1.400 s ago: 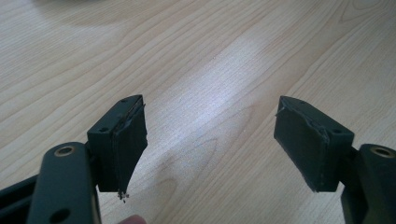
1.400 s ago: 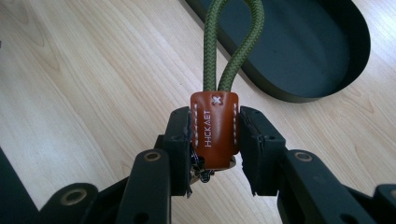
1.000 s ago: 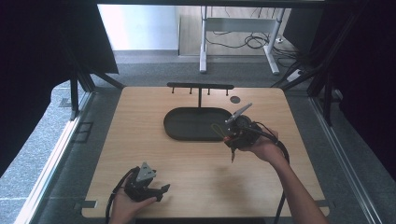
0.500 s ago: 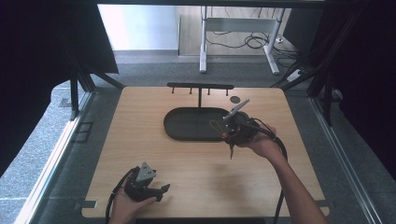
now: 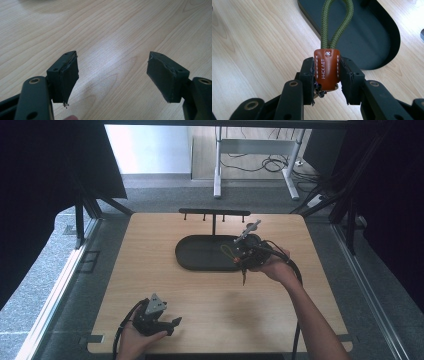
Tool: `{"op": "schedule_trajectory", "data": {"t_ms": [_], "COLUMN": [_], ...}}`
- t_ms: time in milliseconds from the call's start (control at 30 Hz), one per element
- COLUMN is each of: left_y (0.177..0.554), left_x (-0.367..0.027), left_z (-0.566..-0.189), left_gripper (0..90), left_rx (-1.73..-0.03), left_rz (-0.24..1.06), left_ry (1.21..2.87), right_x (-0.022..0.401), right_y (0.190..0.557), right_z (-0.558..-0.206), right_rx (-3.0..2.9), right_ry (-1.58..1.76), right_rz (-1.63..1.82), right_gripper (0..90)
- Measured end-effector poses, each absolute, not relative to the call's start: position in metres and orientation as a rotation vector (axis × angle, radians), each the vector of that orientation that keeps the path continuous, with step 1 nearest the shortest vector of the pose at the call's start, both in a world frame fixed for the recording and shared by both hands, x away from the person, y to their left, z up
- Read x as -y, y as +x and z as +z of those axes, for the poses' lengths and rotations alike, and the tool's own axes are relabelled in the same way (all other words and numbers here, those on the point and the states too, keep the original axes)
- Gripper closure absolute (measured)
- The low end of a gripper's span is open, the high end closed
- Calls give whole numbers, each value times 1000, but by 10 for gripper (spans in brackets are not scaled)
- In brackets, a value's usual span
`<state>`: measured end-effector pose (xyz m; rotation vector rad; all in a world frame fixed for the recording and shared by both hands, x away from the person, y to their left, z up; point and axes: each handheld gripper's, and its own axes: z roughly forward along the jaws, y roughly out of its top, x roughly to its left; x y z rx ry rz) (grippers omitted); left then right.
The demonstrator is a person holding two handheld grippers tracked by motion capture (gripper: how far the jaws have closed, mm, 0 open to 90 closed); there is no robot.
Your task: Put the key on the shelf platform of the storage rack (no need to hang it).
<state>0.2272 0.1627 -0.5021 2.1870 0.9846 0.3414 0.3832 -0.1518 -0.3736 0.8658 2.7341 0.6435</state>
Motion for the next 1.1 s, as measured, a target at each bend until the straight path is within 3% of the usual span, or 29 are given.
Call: {"op": "schedule_trajectory", "data": {"t_ms": [1100], "left_y": [228], "left_x": [-165], "left_z": [-502], "left_gripper": [258], "left_rx": [-986], "left_rz": [338], "left_ry": [2188], "right_x": [130], "right_y": [417], "right_z": [-371], "right_rx": [-2755], "right_ry": [849], "right_rz": [636], "right_gripper": [661]}}
